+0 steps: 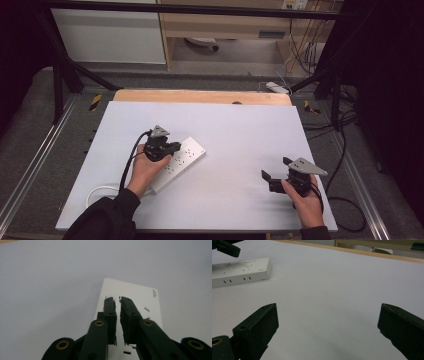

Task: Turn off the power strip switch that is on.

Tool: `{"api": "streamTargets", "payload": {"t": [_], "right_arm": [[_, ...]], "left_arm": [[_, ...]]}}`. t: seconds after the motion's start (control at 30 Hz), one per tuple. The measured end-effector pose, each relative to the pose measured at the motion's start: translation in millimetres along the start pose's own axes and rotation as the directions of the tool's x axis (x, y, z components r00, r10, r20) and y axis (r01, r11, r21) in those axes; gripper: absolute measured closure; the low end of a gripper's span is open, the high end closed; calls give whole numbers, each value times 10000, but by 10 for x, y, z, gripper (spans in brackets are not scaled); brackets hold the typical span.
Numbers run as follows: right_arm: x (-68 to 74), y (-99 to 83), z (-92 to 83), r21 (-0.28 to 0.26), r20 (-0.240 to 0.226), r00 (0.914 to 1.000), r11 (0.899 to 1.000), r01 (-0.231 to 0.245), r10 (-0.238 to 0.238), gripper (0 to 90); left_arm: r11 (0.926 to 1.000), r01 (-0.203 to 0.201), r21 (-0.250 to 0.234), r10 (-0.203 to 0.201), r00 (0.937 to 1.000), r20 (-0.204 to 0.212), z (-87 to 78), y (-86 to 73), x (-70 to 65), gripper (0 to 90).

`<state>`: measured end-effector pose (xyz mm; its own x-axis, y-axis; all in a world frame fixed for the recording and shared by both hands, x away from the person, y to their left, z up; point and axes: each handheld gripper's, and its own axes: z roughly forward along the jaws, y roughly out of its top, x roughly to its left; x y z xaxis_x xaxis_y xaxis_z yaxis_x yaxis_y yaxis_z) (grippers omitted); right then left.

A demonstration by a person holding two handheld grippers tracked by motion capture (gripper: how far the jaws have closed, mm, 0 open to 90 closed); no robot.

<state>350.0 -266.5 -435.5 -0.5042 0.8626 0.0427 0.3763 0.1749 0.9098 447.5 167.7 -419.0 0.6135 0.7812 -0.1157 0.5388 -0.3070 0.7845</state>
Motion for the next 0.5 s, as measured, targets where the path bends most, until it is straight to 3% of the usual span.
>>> {"api": "streamTargets", "payload": {"t": [0.17, 0.3, 0.5], "right_arm": [[2, 0, 0, 18, -2, 10000, 10000, 13, -13, 37], [2, 0, 0, 20, -2, 10000, 10000, 17, -17, 37], [4, 0, 1, 13, -6, 10000, 10000, -5, 5, 37]], "left_arm": [[10000, 11, -94, -12, 9999, -102, -2, 9, -13, 703], [9997, -57, -231, 56, 10000, -8, -3, 17, -32, 677], [9985, -106, -545, 112, 9999, 104, -2, 31, -47, 559]]}}
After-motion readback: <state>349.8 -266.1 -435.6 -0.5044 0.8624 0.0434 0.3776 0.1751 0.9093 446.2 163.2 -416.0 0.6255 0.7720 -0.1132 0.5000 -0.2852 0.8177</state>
